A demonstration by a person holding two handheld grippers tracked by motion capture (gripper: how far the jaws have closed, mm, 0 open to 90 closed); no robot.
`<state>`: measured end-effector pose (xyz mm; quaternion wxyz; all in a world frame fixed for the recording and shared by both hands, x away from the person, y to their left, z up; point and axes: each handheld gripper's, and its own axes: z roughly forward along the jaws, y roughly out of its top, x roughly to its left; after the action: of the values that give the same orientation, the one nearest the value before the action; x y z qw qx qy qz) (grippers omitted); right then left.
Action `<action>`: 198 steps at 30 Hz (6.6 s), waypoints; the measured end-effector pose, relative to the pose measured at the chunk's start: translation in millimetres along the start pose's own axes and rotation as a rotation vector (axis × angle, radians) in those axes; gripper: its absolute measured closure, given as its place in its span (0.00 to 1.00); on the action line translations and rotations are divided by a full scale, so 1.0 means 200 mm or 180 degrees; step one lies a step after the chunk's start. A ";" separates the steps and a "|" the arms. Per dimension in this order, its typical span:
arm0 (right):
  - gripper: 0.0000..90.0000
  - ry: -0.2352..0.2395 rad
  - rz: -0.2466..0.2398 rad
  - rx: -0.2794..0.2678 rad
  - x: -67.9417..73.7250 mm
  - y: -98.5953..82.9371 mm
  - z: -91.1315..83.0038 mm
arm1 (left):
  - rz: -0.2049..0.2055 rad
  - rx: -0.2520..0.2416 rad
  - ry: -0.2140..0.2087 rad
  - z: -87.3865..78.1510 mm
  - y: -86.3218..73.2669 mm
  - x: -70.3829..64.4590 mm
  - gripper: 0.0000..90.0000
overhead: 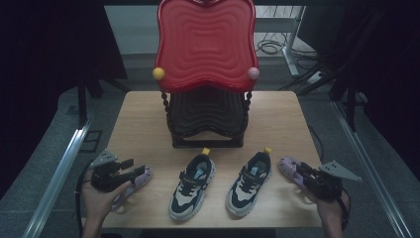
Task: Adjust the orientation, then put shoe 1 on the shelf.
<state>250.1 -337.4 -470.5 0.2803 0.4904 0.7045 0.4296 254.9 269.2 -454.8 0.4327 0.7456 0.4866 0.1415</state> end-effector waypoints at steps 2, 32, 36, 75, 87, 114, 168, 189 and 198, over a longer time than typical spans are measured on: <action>0.75 0.0020 -0.0026 -0.0019 -0.01 0.00 -0.01 | -0.0008 -0.0018 0.0016 -0.01 0.00 0.01 0.47; 0.60 0.0349 -0.0138 0.0041 -0.11 -0.08 -0.09 | -0.0144 -0.0121 0.0157 -0.25 -0.07 0.05 0.51; 0.59 0.0307 -0.0111 0.0043 -0.09 -0.10 -0.12 | -0.0187 -0.0053 0.0205 -0.31 -0.13 0.10 0.51; 0.55 0.0302 0.0006 0.0128 -0.15 -0.13 -0.17 | 0.0162 0.0819 -0.0023 -0.11 -0.36 0.12 0.90; 0.60 0.0358 0.0000 0.0554 -0.17 -0.17 -0.09 | 0.0130 0.0801 -0.0049 -0.11 -0.36 0.13 0.92; 0.95 0.0606 0.0167 0.0741 -0.21 -0.21 -0.01 | 0.0053 0.0698 -0.0083 -0.11 -0.38 0.15 0.96; 0.95 0.0599 0.0780 -0.0408 -0.08 0.14 -0.04 | -0.0129 -0.0498 -0.0127 -0.19 0.04 0.06 0.97; 0.95 0.0781 0.0645 -0.0461 0.05 0.22 0.04 | -0.0141 -0.0680 -0.0238 -0.14 0.10 -0.01 0.97; 0.95 0.0806 0.0584 -0.0480 0.10 0.23 0.06 | -0.0140 -0.0729 -0.0294 -0.14 0.10 -0.03 0.97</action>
<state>273.7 -307.5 -435.3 0.1848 0.4722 0.6523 0.5634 247.7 275.3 -421.6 0.5400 0.6862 0.4631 0.1521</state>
